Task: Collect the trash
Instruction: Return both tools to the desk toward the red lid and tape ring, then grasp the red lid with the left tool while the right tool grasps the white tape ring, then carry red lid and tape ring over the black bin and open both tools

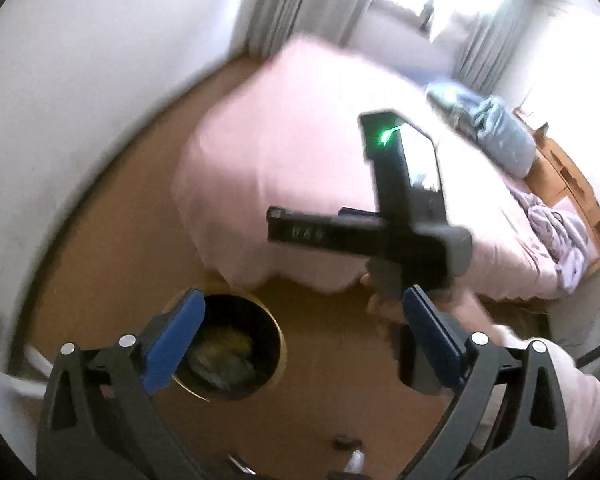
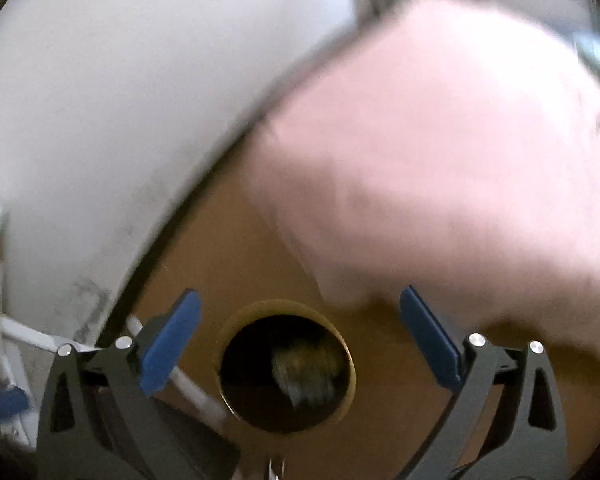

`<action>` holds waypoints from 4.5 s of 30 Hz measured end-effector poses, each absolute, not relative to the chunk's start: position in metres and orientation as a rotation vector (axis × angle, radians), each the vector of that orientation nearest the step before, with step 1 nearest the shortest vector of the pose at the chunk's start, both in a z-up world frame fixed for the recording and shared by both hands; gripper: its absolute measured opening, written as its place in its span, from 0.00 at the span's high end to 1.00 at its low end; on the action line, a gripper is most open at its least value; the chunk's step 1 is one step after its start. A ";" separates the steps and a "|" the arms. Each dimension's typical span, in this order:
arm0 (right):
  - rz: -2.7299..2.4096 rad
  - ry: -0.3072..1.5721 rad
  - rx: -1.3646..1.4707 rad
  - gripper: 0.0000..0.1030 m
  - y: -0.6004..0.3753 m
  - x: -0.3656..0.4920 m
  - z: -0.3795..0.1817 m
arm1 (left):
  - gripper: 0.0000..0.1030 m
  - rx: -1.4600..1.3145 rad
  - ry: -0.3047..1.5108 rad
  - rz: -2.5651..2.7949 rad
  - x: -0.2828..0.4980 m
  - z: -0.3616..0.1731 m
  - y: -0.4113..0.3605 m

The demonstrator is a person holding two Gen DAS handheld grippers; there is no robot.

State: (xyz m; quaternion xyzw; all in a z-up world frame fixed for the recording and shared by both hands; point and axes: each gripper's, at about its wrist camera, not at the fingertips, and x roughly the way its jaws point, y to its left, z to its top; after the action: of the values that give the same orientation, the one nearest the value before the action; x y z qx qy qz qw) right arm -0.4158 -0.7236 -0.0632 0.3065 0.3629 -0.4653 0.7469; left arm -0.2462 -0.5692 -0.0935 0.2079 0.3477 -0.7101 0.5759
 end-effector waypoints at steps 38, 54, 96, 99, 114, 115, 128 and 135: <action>0.340 1.015 -0.132 0.58 -0.341 0.000 -0.023 | 0.06 0.021 0.900 -0.429 0.091 -0.069 -0.076; 0.037 0.992 -0.017 0.58 -0.415 0.008 -0.025 | 0.06 -0.002 0.912 -0.388 0.213 -0.068 -0.167; -0.116 0.764 0.411 0.58 -0.555 -0.180 0.059 | 0.24 0.173 0.692 -1.106 -0.033 -0.002 -0.365; -0.228 0.767 0.445 0.58 -0.594 -0.234 0.054 | 0.24 0.246 0.724 -1.230 -0.091 -0.020 -0.422; -0.540 1.011 0.902 0.58 -0.747 -0.372 -0.159 | 0.24 0.724 0.987 -1.410 -0.250 -0.184 -0.624; -0.546 1.037 0.918 0.58 -0.749 -0.375 -0.172 | 0.24 0.749 1.017 -1.394 -0.253 -0.199 -0.633; -0.567 1.176 1.040 0.58 -0.751 -0.401 -0.250 | 0.24 0.840 1.258 -1.289 -0.230 -0.313 -0.669; -0.647 1.080 1.060 0.09 -0.764 -0.418 -0.233 | 0.07 0.811 1.173 -1.375 -0.247 -0.300 -0.663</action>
State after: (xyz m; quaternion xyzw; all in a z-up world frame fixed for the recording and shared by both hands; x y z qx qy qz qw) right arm -0.4181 -0.7642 -0.2326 0.4723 0.4812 -0.2880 0.6800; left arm -0.2472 -0.6633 -0.3001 0.3422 0.4952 -0.5804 0.5484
